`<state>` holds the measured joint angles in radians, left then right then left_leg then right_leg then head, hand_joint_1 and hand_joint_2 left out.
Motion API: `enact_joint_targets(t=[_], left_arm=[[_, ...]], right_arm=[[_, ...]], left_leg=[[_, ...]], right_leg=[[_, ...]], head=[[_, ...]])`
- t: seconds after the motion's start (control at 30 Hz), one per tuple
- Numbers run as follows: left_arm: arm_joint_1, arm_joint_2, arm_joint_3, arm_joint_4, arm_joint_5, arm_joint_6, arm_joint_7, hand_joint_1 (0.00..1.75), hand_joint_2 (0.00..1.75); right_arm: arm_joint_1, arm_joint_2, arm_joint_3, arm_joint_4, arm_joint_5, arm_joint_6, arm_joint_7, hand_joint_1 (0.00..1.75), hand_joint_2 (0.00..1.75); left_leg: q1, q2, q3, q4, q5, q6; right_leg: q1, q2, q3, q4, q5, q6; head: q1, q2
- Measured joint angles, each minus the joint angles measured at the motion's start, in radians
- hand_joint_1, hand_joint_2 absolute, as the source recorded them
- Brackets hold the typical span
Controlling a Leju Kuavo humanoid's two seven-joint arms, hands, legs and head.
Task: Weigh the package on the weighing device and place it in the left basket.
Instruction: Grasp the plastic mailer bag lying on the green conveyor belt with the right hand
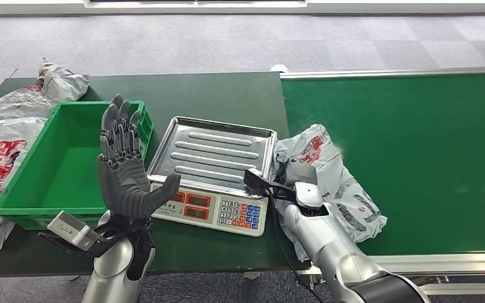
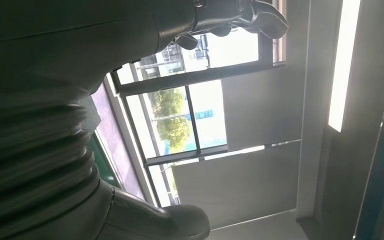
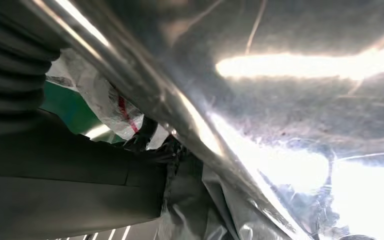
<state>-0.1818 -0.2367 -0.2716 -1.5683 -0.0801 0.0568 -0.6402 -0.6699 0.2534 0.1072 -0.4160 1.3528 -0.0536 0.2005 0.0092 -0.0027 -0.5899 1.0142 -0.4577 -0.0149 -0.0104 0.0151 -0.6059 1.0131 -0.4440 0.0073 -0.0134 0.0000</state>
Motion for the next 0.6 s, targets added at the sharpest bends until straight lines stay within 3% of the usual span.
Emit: enact_joint_targets(t=[0.37,0.6], left_arm=[[-0.002,0.006,0.0,0.002,0.008,0.004,-0.002,0.0,1.75],[-0.004,0.009,0.0,0.005,0.008,0.017,-0.008,0.0,1.75]], right_arm=[[-0.001,0.001,0.003,0.001,-0.003,-0.015,-0.003,1.75,1.75],[0.0,0.003,0.005,0.003,-0.006,-0.075,0.003,1.75,1.75]], left_leg=[[0.0,-0.001,-0.001,0.0,0.0,0.0],[0.0,-0.001,-0.001,0.0,0.0,0.0]], right_leg=[[0.0,0.0,0.0,0.0,0.0,0.0],[0.0,-0.001,0.0,0.0,0.0,0.0]], head=[[0.0,0.0],[0.0,0.0]])
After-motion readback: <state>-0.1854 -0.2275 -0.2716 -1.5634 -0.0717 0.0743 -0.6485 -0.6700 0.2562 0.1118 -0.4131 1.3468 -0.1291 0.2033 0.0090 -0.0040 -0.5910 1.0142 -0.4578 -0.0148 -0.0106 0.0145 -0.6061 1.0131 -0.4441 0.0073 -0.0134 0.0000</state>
